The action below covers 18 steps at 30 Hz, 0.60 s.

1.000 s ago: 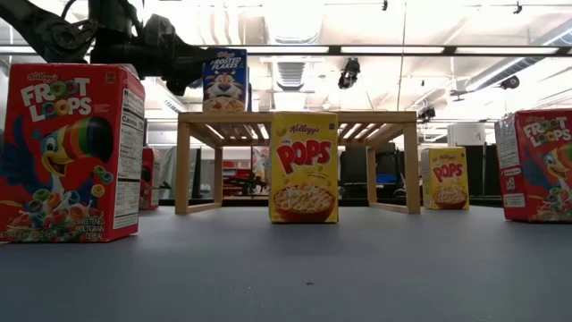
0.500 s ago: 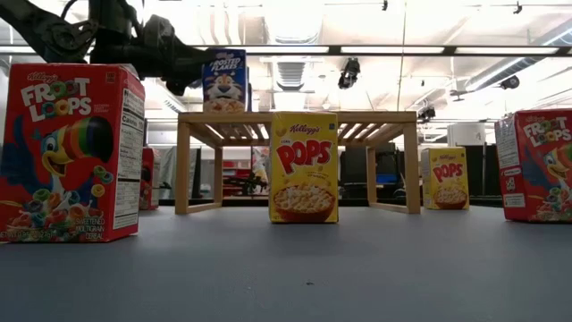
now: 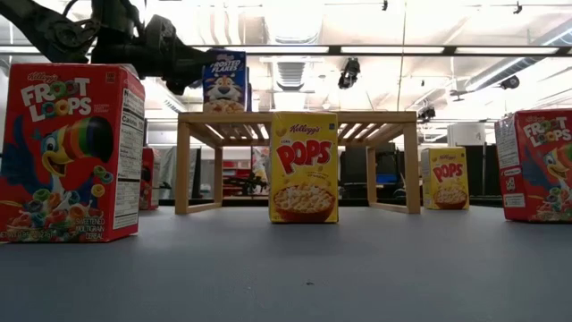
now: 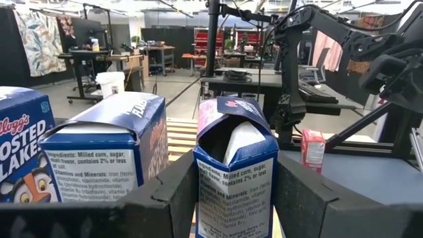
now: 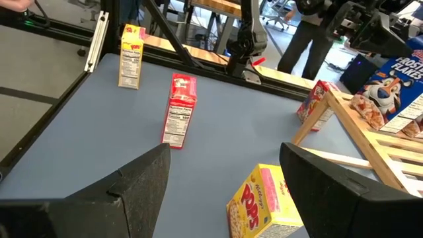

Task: Stack cereal on shelf
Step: Put the blue cereal box on the shelf aligned with the other blue cereal boxes

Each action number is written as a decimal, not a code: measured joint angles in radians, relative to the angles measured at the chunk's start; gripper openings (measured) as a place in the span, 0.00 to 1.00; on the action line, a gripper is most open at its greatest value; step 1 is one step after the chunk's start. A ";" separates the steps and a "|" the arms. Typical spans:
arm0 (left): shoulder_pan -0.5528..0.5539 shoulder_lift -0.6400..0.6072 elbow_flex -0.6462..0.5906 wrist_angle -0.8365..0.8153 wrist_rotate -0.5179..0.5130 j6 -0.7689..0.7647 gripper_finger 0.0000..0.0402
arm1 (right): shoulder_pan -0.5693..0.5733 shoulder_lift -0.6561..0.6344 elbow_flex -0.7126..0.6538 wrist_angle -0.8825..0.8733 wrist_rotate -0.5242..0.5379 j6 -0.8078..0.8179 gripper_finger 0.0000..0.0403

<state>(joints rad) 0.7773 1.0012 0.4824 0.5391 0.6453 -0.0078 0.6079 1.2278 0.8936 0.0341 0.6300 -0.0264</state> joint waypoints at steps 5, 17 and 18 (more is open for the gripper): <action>0.000 -0.002 0.002 -0.024 0.002 0.000 0.39 | 0.000 0.000 0.000 0.000 0.000 0.000 0.68; 0.000 0.000 0.000 -0.065 0.002 0.000 0.52 | 0.000 0.000 0.000 0.000 0.000 0.000 0.68; 0.000 0.000 0.000 -0.074 0.001 0.000 0.53 | 0.000 0.000 0.000 0.000 0.000 0.000 0.68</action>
<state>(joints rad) 0.7775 1.0013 0.4824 0.4656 0.6464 -0.0080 0.6079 1.2278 0.8936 0.0345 0.6300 -0.0265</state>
